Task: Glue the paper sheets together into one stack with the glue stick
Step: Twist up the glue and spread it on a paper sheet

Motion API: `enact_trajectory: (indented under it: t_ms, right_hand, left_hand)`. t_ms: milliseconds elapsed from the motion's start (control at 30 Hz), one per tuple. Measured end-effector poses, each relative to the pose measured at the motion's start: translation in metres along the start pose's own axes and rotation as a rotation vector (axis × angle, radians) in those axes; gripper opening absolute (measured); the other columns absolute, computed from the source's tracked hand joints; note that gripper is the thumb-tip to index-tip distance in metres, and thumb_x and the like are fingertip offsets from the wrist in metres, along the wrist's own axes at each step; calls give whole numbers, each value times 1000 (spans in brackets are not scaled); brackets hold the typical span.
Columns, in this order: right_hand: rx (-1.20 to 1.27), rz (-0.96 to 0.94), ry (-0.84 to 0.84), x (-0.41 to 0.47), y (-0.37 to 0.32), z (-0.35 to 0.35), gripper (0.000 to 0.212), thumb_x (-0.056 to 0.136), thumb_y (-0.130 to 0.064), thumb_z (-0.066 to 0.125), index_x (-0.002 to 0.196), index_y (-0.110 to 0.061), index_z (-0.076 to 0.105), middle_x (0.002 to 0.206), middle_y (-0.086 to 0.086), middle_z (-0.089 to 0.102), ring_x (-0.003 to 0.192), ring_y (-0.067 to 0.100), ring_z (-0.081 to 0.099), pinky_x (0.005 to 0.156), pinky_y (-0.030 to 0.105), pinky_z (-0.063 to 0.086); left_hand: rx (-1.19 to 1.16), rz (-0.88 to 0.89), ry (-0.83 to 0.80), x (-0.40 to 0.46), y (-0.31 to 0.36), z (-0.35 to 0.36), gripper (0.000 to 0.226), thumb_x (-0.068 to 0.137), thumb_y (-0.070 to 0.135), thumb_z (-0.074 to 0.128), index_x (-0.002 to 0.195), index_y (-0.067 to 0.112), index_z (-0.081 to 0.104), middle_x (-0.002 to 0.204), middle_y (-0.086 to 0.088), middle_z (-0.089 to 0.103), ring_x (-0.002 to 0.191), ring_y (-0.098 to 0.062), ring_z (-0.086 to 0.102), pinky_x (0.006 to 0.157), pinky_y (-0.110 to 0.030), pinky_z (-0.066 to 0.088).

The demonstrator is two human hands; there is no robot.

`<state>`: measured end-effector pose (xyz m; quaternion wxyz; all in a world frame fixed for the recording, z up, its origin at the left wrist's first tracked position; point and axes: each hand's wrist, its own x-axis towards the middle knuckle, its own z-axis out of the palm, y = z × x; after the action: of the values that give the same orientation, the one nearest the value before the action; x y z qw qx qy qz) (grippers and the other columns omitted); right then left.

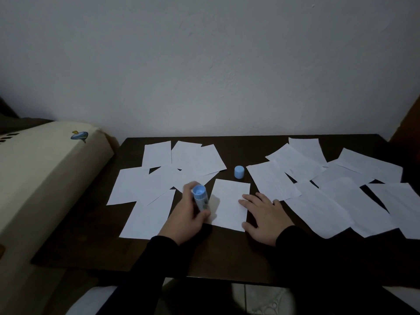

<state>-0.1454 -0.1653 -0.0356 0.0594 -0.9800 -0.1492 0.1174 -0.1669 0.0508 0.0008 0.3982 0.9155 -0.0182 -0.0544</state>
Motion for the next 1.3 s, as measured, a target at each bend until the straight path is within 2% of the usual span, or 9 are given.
enact_trajectory:
  t_ms: [100, 200, 300, 433, 567, 667, 900, 1167, 1300]
  right_hand:
    - [-14, -7, 8, -1, 0, 0, 66, 95, -50, 41, 153, -31, 17, 161, -9, 10, 148, 20, 6, 117, 52, 12]
    - [-33, -9, 2, -1, -1, -2, 65, 94, -51, 40, 152, -31, 19, 161, -8, 12, 147, 21, 8, 116, 51, 11]
    - [-56, -6, 11, -3, -5, -7, 63, 93, -54, 40, 150, -30, 25, 158, -5, 21, 144, 20, 16, 115, 49, 15]
    - [-48, 6, 110, -5, -9, -13, 57, 96, -55, 34, 146, -29, 34, 142, -3, 40, 132, 17, 33, 109, 40, 27]
    - [50, -34, 87, 0, -2, -12, 50, 100, -42, 38, 148, -30, 30, 153, -5, 28, 142, 14, 21, 116, 41, 21]
    - [49, -14, -17, 2, 0, -10, 53, 101, -41, 35, 151, -32, 22, 161, -9, 12, 148, 15, 6, 120, 46, 11]
    - [-51, 119, 5, -3, -18, -7, 57, 98, -51, 34, 150, -28, 26, 157, 0, 24, 140, 21, 28, 112, 41, 28]
    - [-94, 168, 51, -6, -24, -5, 59, 96, -56, 34, 146, -25, 33, 147, 2, 36, 131, 22, 37, 105, 38, 34]
    - [-7, 154, 110, -4, -15, -11, 56, 96, -56, 37, 144, -28, 39, 147, -1, 37, 131, 19, 38, 106, 37, 36]
  left_hand:
    - [-179, -6, 200, -4, 5, -6, 81, 91, 18, 62, 141, 41, 2, 140, -10, 49, 111, -17, 58, 96, -32, 47]
    - [-232, 22, 338, -4, 7, -11, 58, 94, 23, 58, 134, 47, 24, 141, -5, 47, 110, -15, 56, 91, -29, 49]
    - [-275, 24, 295, -1, 2, -12, 41, 91, 23, 62, 122, 43, 45, 131, 3, 53, 109, -12, 54, 90, -24, 48]
    - [-350, -21, 294, 2, -2, -10, 57, 77, 12, 78, 120, 37, 50, 116, 12, 53, 102, -8, 55, 90, -24, 50]
    - [-234, -30, 358, 9, -15, -9, 48, 84, 8, 71, 111, 38, 46, 105, 13, 54, 89, -5, 60, 73, -15, 52]
    - [-264, -113, 302, 12, -18, -8, 38, 92, 23, 62, 116, 39, 38, 106, 8, 59, 88, -12, 63, 80, -30, 56]
    - [-88, -181, 304, 20, -29, -5, 25, 92, 43, 56, 111, 26, 53, 111, 0, 52, 97, -16, 51, 83, -27, 37]
    - [-65, -233, 323, 23, -28, 2, 48, 89, 41, 62, 129, 16, 52, 127, -5, 56, 104, -17, 53, 87, -26, 40]
    - [-129, -208, 454, 21, -24, -1, 81, 70, 49, 79, 137, 26, 39, 135, -1, 42, 114, -20, 50, 98, -38, 48]
